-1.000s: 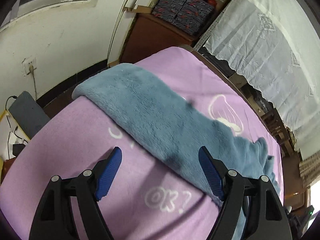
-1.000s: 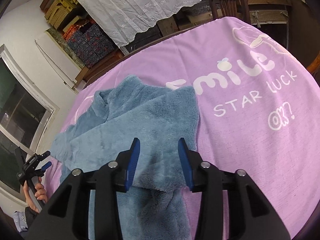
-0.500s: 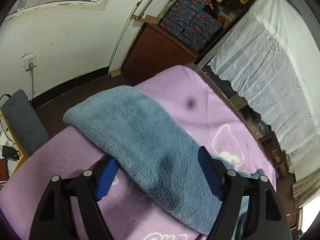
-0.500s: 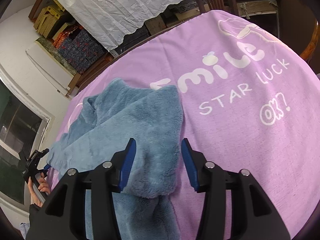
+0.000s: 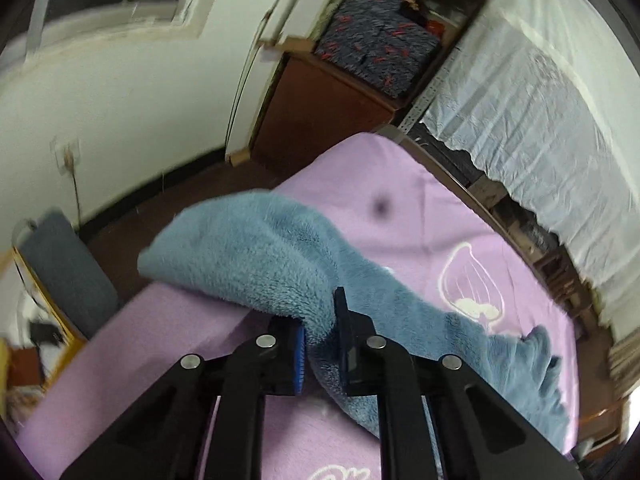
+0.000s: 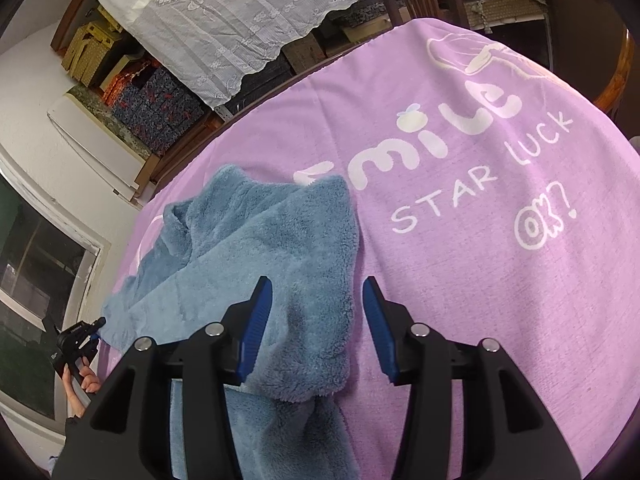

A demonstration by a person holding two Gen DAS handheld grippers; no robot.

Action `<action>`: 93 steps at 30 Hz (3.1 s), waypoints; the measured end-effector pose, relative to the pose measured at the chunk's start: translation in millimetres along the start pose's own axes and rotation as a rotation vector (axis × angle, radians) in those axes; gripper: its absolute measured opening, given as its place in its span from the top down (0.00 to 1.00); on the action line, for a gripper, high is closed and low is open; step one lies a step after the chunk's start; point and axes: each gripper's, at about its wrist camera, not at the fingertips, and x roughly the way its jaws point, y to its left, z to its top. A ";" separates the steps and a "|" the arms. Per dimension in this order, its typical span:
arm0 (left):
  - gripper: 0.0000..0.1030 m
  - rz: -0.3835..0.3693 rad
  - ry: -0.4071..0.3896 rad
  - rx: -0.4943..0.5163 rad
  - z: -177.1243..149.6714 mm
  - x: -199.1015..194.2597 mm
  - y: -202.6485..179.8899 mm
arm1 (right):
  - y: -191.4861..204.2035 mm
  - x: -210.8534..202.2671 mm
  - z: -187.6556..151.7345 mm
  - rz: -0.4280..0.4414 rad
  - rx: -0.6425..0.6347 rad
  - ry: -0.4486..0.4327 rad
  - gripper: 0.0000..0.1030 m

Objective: Fold large clothes

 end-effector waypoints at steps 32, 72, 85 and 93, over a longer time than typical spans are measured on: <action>0.74 -0.047 0.069 0.802 -215.6 3.4 -295.1 | -11.8 -4.9 9.0 0.078 0.072 0.017 0.53; 0.12 -0.207 0.148 0.335 -78.3 -19.3 -97.2 | 188.6 -1.3 -65.0 0.070 -0.630 -0.044 0.47; 0.13 -0.170 0.166 0.246 -62.0 -21.0 -74.0 | 305.9 86.1 -147.6 -0.245 -1.235 -0.086 0.40; 0.13 -0.110 0.118 0.399 -80.2 -20.2 -97.3 | 290.9 89.4 -121.3 -0.282 -1.090 -0.090 0.91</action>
